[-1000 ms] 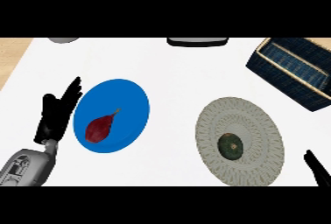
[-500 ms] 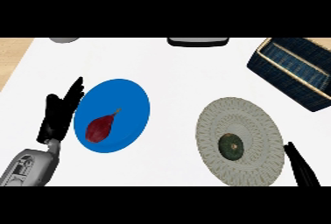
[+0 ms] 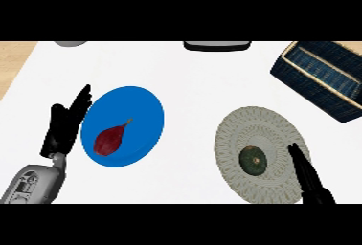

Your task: Pick the squash from the placemat and place it in the basket

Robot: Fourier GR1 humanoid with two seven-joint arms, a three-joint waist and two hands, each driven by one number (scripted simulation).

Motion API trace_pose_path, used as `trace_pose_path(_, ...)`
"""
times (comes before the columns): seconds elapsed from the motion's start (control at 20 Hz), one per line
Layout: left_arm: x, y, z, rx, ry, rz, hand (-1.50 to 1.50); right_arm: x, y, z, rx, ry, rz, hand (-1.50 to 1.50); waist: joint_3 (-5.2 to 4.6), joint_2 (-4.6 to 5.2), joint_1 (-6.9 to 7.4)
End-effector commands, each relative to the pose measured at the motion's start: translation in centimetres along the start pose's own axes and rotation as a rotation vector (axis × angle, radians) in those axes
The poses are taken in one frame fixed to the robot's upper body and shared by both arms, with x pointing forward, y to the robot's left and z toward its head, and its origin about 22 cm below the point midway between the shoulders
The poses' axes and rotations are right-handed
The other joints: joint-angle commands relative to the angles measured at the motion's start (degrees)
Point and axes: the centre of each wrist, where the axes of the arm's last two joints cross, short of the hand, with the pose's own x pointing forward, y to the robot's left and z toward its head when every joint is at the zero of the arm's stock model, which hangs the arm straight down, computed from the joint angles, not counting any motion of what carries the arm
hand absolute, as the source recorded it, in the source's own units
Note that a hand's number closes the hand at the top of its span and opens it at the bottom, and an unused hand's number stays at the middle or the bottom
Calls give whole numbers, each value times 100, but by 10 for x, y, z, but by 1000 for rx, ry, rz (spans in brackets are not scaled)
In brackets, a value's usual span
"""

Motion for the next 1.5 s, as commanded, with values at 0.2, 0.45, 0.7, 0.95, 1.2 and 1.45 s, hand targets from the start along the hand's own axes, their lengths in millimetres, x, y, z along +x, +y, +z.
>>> trace_pose_path(0.2,-6,-9,-1,-10,6,0,0,20,19,-10,12,2,0,-150,-1,-1,-5)
trace_pose_path(0.45,7,-1,-4,4,-6,-11,0,2,35,-49,16,-26,3,-150,0,1,10)
trace_pose_path(0.7,5,-21,-5,1,-6,12,0,3,35,-40,-8,10,0,-150,-1,-1,-6)
trace_pose_path(0.95,5,4,1,-1,2,6,0,21,52,-39,56,42,0,-150,-1,-2,6)
trace_pose_path(1.2,3,3,9,-4,-14,-17,0,2,51,-63,59,34,-29,-150,0,-2,17)
trace_pose_path(1.45,-4,-9,-3,3,-3,0,0,-2,59,-52,73,23,-11,-150,0,0,0)
